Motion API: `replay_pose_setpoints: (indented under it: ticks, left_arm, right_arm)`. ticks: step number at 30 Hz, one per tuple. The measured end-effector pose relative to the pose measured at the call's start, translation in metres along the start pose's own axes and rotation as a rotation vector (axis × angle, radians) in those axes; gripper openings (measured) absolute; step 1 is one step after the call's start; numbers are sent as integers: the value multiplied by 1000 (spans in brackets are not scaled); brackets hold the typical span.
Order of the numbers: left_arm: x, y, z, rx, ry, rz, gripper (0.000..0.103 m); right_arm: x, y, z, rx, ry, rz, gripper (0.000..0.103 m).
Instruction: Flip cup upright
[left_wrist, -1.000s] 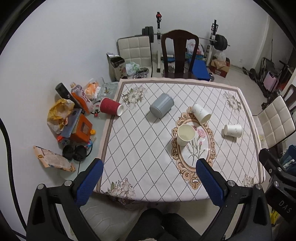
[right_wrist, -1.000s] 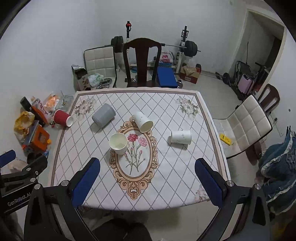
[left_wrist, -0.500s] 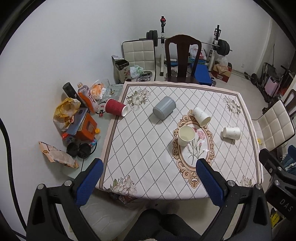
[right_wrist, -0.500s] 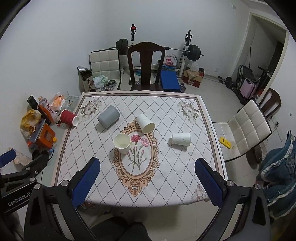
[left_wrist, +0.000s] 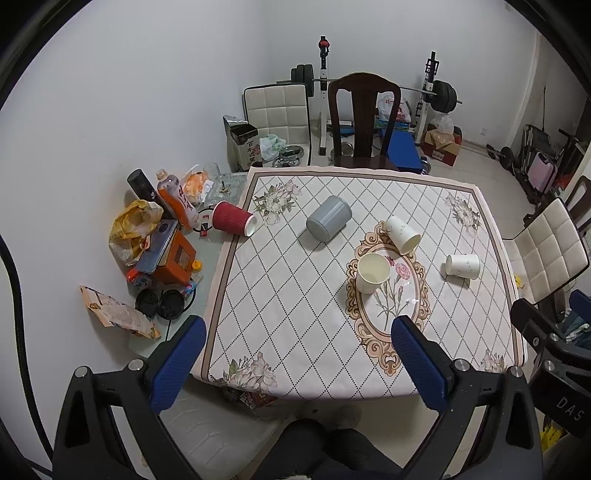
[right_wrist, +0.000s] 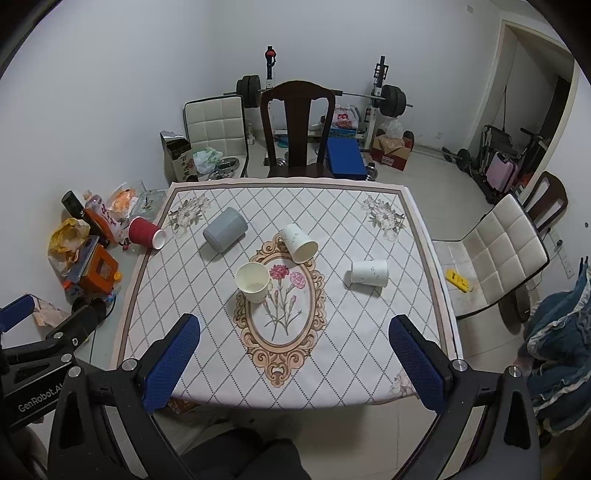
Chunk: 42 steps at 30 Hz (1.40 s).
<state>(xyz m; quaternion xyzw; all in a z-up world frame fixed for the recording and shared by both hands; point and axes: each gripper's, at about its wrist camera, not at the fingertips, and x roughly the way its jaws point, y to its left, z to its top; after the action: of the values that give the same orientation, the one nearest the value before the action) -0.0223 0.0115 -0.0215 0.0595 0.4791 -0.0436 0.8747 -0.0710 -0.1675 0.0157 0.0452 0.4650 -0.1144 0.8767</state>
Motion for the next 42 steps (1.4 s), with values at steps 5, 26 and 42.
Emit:
replay_pose_setpoints:
  ticks: [5, 26, 42]
  left_arm:
    - [-1, 0, 0, 1, 1, -3, 102]
    - [-5, 6, -4, -5, -2, -4, 102]
    - [-7, 8, -5, -12, 3, -6, 102]
  right_arm:
    - [0, 2, 0, -1, 2, 1, 103]
    - [1, 2, -4, 3, 7, -4, 103]
    - [0, 2, -6, 2, 9, -3, 103]
